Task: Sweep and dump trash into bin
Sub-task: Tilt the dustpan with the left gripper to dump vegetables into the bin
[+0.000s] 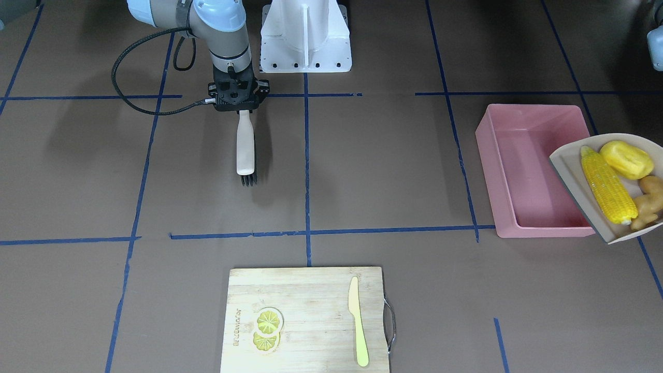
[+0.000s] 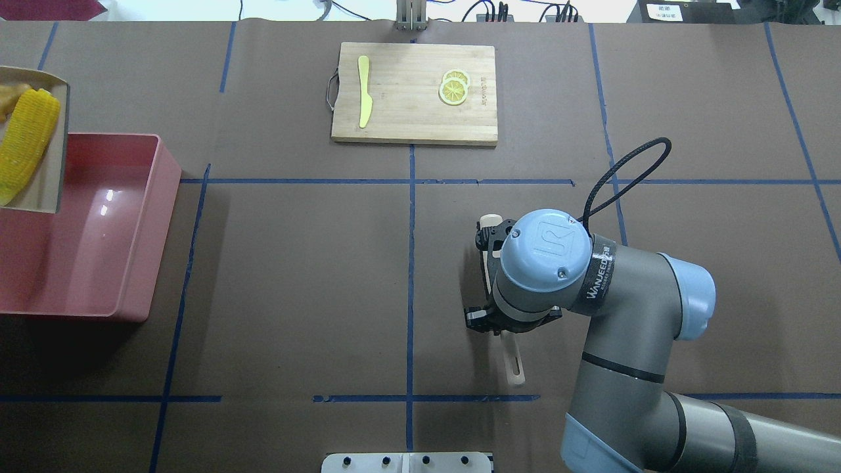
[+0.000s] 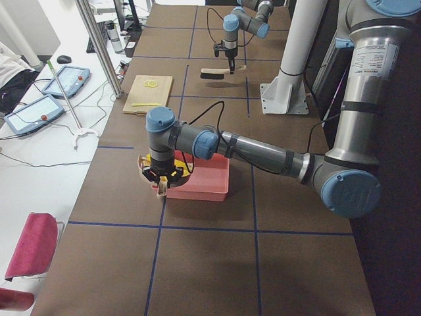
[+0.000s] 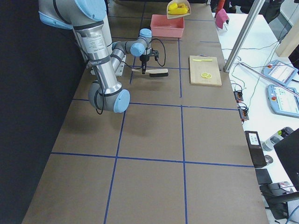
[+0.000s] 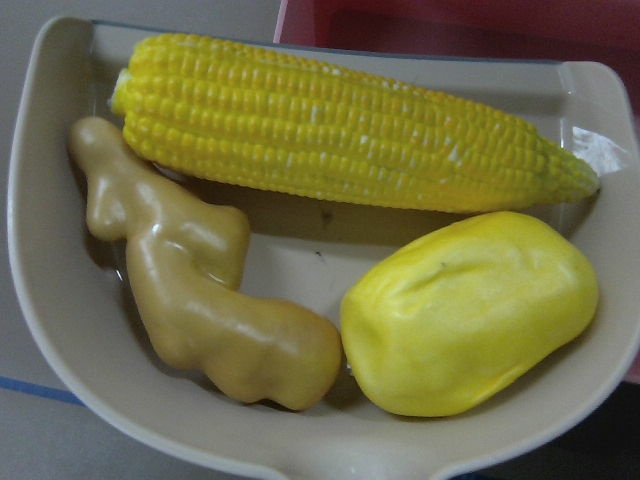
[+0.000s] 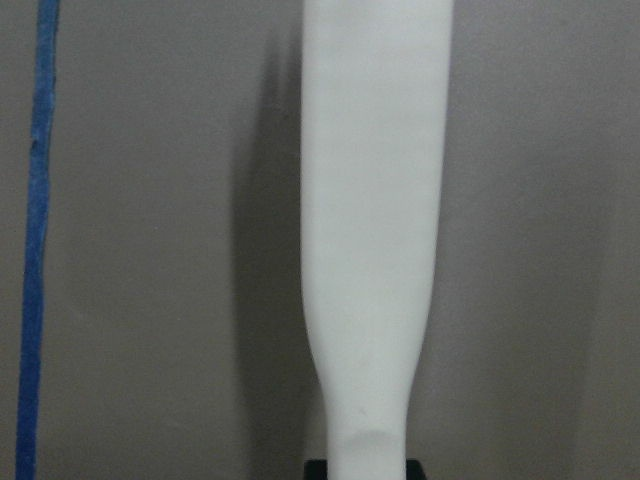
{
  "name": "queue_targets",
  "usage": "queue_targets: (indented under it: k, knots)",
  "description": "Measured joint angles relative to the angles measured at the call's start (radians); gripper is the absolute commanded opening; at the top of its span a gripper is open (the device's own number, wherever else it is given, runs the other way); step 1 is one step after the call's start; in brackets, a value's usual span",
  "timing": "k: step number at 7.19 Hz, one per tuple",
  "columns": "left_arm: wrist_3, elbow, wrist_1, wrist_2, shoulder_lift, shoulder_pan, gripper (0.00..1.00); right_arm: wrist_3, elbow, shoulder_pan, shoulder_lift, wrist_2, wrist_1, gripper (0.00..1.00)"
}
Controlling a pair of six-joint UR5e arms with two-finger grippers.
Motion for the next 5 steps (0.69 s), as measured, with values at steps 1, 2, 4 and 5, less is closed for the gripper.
queue_targets:
  k: [1,2,4,5]
  knots:
    - [0.063,-0.05,0.082,0.093,-0.007,-0.001,0.0,0.0,0.0,-0.002,-0.003,0.0,0.0,0.0]
    - [0.114,-0.094,0.161,0.18,-0.019,-0.003,0.0,0.001,0.0,-0.004,-0.007,0.0,0.001,0.0]
    - [0.147,-0.129,0.217,0.248,-0.028,-0.004,0.0,0.002,-0.001,-0.006,-0.009,0.0,0.001,0.0]
    - [0.15,-0.133,0.222,0.255,-0.03,-0.003,0.0,0.002,-0.001,-0.007,-0.01,0.0,0.001,0.0]
